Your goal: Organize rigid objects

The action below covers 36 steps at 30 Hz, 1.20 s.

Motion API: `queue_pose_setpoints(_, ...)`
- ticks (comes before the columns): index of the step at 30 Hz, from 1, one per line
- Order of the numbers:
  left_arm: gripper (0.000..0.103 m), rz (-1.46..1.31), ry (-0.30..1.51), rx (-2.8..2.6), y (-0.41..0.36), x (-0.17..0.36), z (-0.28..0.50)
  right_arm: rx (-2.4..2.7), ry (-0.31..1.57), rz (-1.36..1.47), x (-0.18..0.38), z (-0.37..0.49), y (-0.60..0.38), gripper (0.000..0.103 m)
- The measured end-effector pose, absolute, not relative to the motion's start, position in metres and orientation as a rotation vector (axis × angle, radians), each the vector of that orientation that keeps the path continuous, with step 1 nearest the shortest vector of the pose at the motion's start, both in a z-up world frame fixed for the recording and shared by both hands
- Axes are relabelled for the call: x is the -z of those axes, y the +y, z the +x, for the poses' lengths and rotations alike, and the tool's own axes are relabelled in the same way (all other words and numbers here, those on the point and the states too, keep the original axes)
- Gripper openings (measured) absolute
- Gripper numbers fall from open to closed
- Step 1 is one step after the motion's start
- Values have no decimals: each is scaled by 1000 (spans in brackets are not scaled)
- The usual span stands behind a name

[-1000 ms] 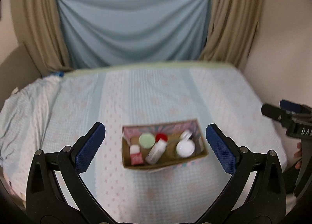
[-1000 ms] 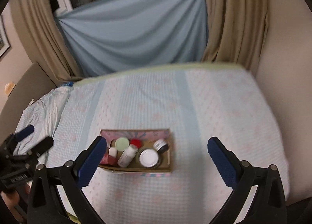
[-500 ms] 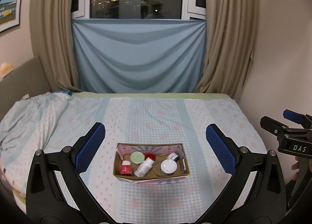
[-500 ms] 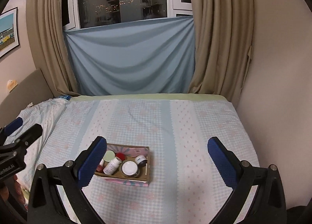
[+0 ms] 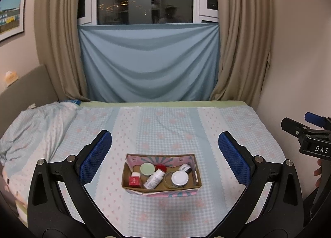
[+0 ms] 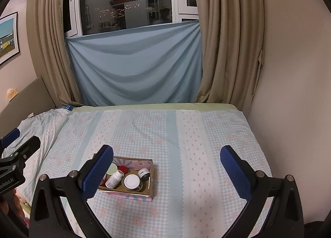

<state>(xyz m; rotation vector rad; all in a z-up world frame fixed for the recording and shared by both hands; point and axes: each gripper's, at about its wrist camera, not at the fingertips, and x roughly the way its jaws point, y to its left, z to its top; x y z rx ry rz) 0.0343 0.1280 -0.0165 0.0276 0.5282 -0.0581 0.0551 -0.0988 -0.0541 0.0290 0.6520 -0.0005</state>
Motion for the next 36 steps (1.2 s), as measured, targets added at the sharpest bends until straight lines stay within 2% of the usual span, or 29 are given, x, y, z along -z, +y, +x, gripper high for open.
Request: queue_pose_setpoints(36, 103, 46, 529, 47, 134, 18, 30, -5, 648, 31, 51, 54, -99, 103)
